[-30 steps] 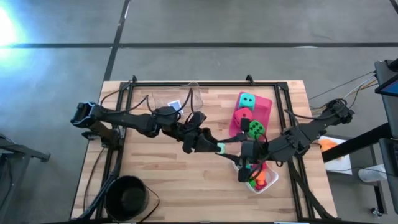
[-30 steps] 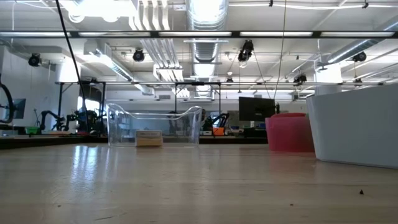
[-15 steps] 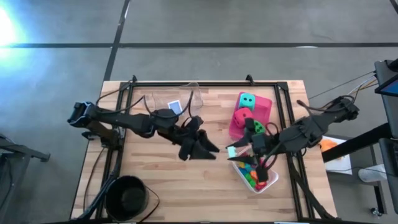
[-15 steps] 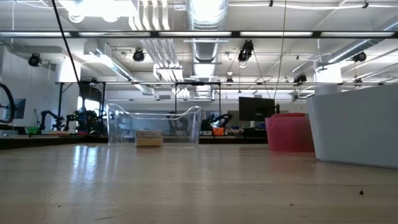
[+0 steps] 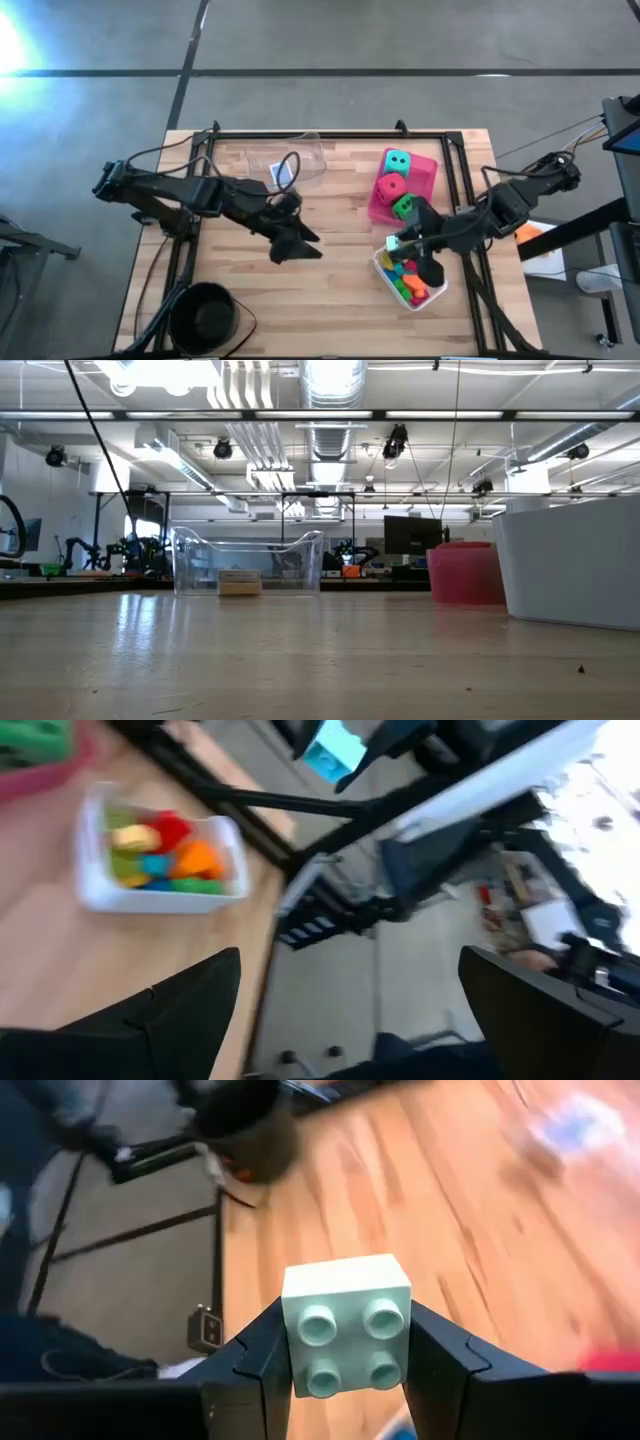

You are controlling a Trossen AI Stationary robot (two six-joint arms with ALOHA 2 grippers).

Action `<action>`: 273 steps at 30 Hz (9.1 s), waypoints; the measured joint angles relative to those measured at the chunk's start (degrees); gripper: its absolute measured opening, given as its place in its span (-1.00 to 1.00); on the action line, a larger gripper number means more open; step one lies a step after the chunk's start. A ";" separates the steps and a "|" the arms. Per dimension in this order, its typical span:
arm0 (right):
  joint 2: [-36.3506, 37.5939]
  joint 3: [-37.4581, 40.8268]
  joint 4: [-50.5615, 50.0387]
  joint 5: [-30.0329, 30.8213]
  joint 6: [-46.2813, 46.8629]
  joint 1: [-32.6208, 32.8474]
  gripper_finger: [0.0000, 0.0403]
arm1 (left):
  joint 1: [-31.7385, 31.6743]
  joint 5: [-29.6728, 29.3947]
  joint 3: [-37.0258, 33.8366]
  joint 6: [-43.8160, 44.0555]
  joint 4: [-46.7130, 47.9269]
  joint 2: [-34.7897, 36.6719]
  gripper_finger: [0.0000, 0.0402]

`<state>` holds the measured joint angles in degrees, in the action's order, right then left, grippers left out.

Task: Pick & Place Toys
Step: Put the light blue game piece into the white bin, then return to Home Position

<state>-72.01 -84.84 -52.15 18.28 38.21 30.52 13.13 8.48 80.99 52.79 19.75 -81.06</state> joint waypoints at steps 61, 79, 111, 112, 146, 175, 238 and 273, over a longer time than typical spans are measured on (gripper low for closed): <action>-4.85 39.54 11.79 -16.25 46.80 2.25 -0.34 | 3.07 -14.07 -32.59 -4.69 -13.86 31.50 0.89; -4.78 39.32 12.10 -17.44 47.07 2.23 -0.12 | 3.05 -14.04 -32.59 -3.20 -13.75 31.48 0.89; -4.13 20.22 -10.22 -15.20 37.80 2.25 0.08 | 3.00 -14.07 -32.59 -1.77 -7.87 31.46 0.89; -4.13 19.58 -10.64 -14.67 36.85 2.25 0.01 | 2.99 -14.08 -32.59 -1.55 -7.87 31.46 0.89; 13.77 11.89 -11.27 8.68 6.52 7.87 -0.96 | 3.03 -24.78 -32.43 -6.01 -27.11 23.84 -0.36; 40.87 30.48 21.88 8.70 -12.63 7.93 -0.96 | 2.70 -38.52 -32.70 -39.15 4.69 40.90 -0.84; 71.81 74.54 49.06 -10.97 -22.16 -18.56 -0.96 | -19.87 -14.60 -80.50 -34.97 -21.03 80.40 -0.84; 71.78 84.35 59.68 -11.06 -22.14 -18.58 -0.96 | -19.87 -8.67 -80.65 -39.29 -20.18 69.66 -0.84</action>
<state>-0.23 -0.49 7.53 7.22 16.07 11.94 -6.74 -0.19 0.34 13.50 -0.43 -11.40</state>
